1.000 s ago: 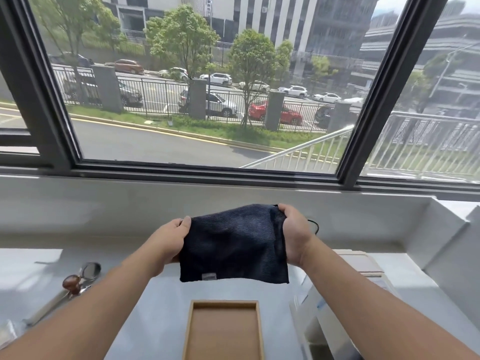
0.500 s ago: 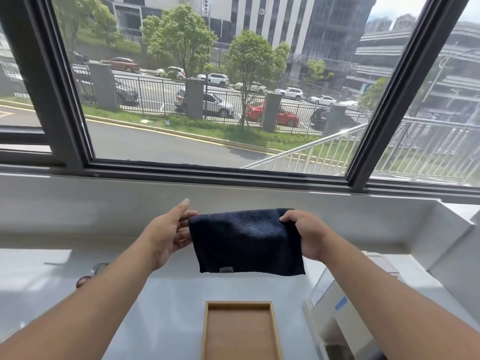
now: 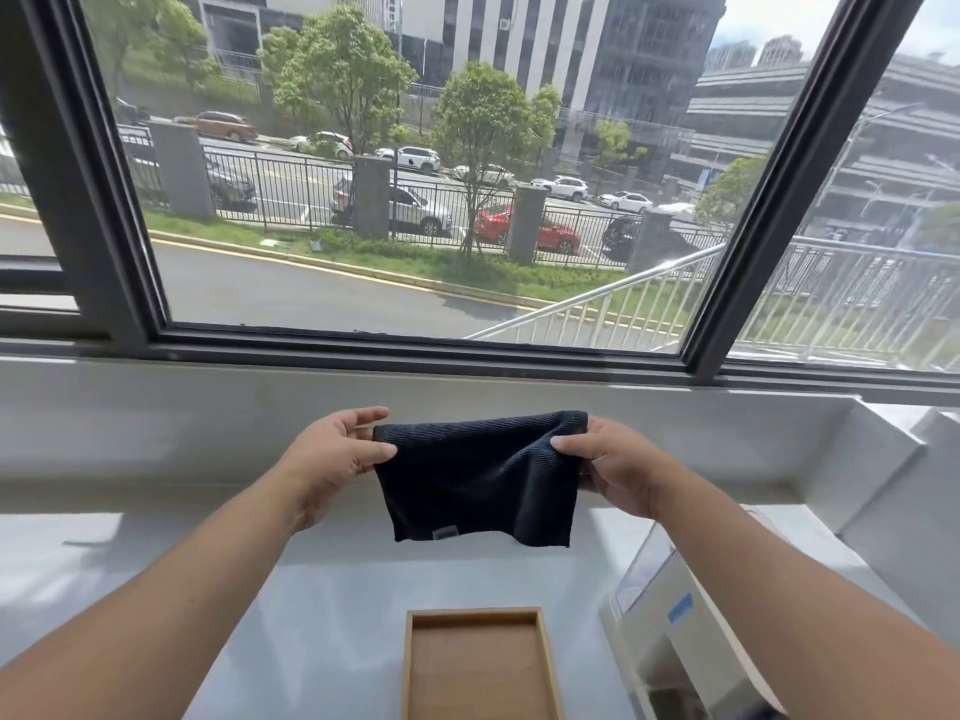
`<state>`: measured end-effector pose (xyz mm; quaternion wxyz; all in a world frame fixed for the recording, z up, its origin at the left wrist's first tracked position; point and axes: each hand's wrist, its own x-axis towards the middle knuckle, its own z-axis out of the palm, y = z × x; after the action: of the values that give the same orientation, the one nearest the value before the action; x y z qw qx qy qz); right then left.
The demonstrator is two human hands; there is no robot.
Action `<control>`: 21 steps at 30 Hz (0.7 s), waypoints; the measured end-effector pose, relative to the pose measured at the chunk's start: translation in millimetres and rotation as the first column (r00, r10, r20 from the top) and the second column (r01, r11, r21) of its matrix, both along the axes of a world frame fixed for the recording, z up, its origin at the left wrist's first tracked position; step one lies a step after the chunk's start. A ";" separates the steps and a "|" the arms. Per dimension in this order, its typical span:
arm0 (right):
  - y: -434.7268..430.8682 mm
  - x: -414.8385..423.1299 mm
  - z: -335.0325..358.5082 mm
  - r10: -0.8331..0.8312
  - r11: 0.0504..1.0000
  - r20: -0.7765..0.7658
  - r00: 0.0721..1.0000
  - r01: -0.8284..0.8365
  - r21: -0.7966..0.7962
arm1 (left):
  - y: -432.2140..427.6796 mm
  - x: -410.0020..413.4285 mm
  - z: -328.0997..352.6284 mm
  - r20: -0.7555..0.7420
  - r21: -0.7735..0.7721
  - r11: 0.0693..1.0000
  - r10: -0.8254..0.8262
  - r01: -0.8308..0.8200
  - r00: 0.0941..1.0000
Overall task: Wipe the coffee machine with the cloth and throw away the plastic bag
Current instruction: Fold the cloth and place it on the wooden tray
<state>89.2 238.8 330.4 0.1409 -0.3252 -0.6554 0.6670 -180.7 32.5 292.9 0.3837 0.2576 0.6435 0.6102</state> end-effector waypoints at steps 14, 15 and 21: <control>17.5 4.2 -11.9 -0.174 0.774 0.335 0.926 -0.081 0.628 | 16.0 -2.6 7.8 -0.571 -0.143 0.967 0.092 -0.209 0.816; 19.1 5.7 -11.8 -0.179 0.771 0.336 0.925 -0.081 0.632 | 17.3 -2.6 7.8 -0.595 -0.149 0.964 0.092 -0.222 0.798; 32.0 10.6 3.1 -0.135 0.823 0.179 0.975 0.009 0.568 | 27.6 3.8 6.5 -0.682 -0.226 0.935 0.047 -0.272 0.729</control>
<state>99.8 270.8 333.6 0.1853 -0.3627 -0.8213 0.3994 -176.9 60.1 299.4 0.1091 0.3379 0.8452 0.3995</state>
